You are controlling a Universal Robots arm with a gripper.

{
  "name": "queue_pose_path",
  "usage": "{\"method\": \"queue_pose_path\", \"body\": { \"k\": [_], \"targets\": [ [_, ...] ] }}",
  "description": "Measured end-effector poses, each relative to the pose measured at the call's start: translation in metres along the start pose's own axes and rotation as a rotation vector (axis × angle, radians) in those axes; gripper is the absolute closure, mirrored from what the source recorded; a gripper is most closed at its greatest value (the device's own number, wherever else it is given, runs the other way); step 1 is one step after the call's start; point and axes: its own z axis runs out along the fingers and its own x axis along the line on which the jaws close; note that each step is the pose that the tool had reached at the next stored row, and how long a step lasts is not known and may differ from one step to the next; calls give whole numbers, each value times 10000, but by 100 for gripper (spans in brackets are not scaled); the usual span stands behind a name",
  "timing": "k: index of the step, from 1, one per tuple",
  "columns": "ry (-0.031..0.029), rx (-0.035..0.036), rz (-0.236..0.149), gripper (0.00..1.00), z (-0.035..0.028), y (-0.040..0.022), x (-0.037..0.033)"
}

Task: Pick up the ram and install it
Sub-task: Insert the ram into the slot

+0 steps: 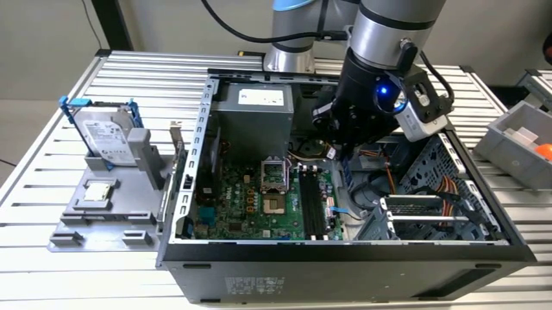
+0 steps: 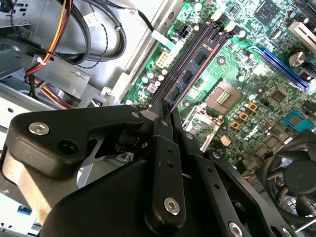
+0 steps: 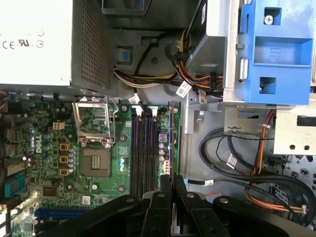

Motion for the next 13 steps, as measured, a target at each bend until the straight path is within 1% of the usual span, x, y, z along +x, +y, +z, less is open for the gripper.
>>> {"method": "queue_pose_path", "body": {
  "k": [13],
  "targets": [
    [1,0,0,100,68,0,1]
  ]
}}
